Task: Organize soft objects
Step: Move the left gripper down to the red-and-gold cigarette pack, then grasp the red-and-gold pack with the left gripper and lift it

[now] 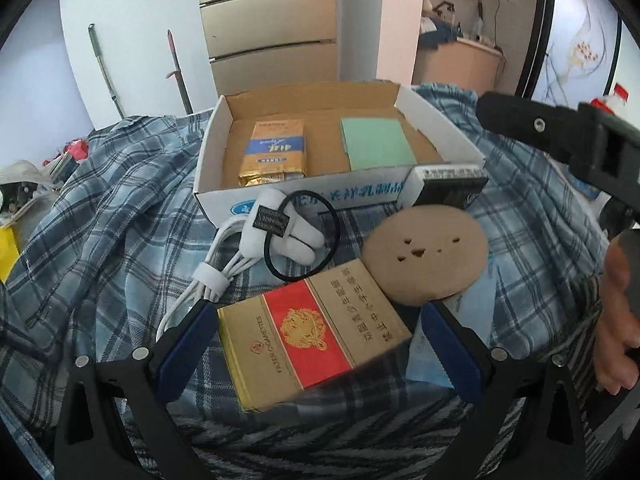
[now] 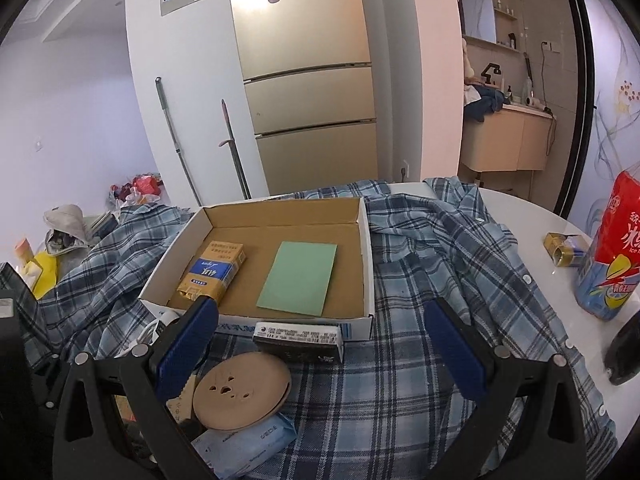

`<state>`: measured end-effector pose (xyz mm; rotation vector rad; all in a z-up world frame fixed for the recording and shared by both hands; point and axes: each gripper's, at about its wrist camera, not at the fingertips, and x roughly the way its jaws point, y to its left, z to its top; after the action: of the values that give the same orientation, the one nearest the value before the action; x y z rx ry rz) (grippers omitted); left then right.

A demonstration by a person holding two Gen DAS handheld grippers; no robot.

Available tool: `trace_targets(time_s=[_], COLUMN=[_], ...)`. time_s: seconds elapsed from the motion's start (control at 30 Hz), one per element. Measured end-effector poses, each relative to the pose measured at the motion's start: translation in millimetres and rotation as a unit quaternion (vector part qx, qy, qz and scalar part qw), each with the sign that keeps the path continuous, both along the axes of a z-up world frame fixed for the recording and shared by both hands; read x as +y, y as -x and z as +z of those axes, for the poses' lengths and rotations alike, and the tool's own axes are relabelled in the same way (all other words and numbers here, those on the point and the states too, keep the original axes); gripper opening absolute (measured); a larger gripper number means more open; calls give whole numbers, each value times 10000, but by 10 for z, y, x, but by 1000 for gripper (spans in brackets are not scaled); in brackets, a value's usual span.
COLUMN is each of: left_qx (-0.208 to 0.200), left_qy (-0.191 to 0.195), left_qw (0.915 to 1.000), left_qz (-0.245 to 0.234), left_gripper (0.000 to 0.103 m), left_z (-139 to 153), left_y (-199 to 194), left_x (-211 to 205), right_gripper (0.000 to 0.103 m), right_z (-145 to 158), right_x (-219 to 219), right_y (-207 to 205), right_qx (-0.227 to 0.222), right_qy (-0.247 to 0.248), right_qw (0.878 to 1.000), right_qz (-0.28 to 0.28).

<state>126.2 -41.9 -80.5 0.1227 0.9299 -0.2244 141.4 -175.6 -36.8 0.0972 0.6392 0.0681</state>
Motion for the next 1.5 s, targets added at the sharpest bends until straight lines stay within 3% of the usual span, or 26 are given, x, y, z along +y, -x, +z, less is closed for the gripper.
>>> trace_targets(time_s=[0.17, 0.37, 0.67, 0.77, 0.93, 1.17, 1.27, 1.5], left_qx=[141, 120, 227, 185, 56, -538, -1006, -2389], left_qy=[-91, 128, 234, 292, 351, 496, 536, 611], left_qw=[9998, 9987, 9973, 9972, 9967, 9952, 9919, 9681], left_qz=[142, 477, 663, 663, 733, 644, 556, 443], left_gripper=[103, 103, 103, 94, 94, 94, 94, 94], left_z=[-47, -23, -50, -38, 5, 192, 322, 643], left_y=[-17, -8, -30, -13, 21, 148, 265, 565], left_x=[11, 161, 217, 235, 259, 271, 261, 281], right_gripper=[103, 103, 103, 103, 103, 103, 103, 103], right_z=[17, 82, 49, 46, 38, 38, 17, -19], right_x=[66, 100, -30, -72, -85, -168, -153, -47], right_y=[41, 113, 44, 32, 25, 15, -12, -41], right_qx=[-182, -531, -320, -316, -298, -318, -249, -232], right_qy=[255, 501, 164, 93, 67, -230, -204, 7], right_qw=[9995, 9973, 9992, 9991, 9991, 9985, 9990, 9997], right_qz=[27, -28, -163, -264, -301, -374, -322, -92])
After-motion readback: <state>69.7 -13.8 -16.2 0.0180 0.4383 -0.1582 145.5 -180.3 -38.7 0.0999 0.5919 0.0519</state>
